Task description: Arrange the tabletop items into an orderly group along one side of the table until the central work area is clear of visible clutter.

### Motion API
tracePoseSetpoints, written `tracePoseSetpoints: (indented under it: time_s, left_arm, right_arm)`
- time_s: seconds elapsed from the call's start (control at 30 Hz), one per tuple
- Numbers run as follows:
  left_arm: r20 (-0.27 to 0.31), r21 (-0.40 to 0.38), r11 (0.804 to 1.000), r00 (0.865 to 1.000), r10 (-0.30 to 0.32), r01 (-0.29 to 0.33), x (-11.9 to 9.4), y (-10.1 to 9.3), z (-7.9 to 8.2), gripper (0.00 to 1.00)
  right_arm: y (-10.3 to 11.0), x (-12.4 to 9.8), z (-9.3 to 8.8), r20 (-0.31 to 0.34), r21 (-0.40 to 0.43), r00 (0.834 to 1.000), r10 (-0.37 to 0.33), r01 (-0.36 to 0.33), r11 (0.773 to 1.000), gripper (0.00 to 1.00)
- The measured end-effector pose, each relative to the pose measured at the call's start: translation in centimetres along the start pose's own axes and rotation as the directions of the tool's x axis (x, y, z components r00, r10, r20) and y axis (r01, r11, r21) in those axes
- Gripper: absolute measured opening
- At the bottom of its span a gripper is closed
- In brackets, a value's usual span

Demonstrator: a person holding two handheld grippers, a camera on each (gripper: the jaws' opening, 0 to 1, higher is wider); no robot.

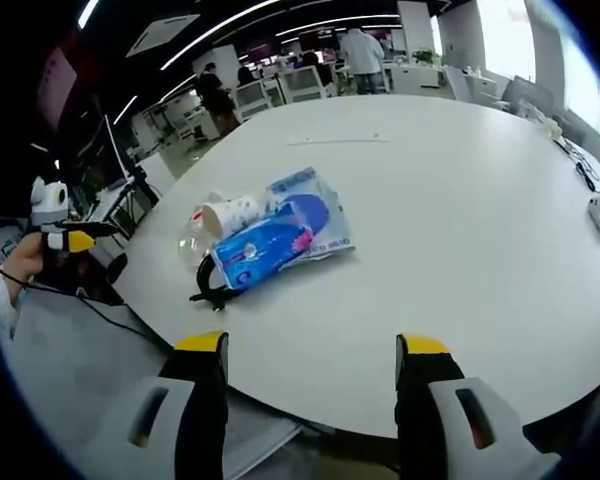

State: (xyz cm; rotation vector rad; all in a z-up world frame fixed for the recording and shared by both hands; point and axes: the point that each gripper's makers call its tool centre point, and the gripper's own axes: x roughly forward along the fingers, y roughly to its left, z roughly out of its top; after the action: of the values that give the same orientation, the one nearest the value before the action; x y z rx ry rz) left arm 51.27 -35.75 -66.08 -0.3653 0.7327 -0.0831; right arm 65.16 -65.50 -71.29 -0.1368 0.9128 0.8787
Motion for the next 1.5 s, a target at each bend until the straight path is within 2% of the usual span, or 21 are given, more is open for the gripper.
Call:
tracePoseSetpoints:
  time_s: [0.33,0.83,1.03,1.5]
  left_arm:
    - [-0.011,-0.028,0.999,1.000,-0.022,0.021,1.3,0.1,0.0,0.81]
    - [-0.070,-0.011,0.999,0.997,-0.035,0.035,3.2,1.0,0.3,0.80]
    - [-0.053,-0.067,0.997,0.997,-0.051,0.048,3.8,1.6,1.2,0.80]
    - [-0.042,-0.160,0.986,0.998,-0.053,0.046,4.6,2.5,1.0,0.79]
  right_arm:
    - [0.0,0.9,-0.1,-0.016,0.000,1.000,0.008,-0.008,1.000,0.65]
    - [0.3,2.6,0.2,-0.036,-0.034,0.999,0.033,-0.034,0.999,0.64]
    - [0.6,3.1,0.4,-0.042,-0.046,0.998,0.047,-0.049,0.998,0.64]
    - [0.6,4.4,1.5,-0.052,-0.083,0.997,0.058,-0.062,0.995,0.63]
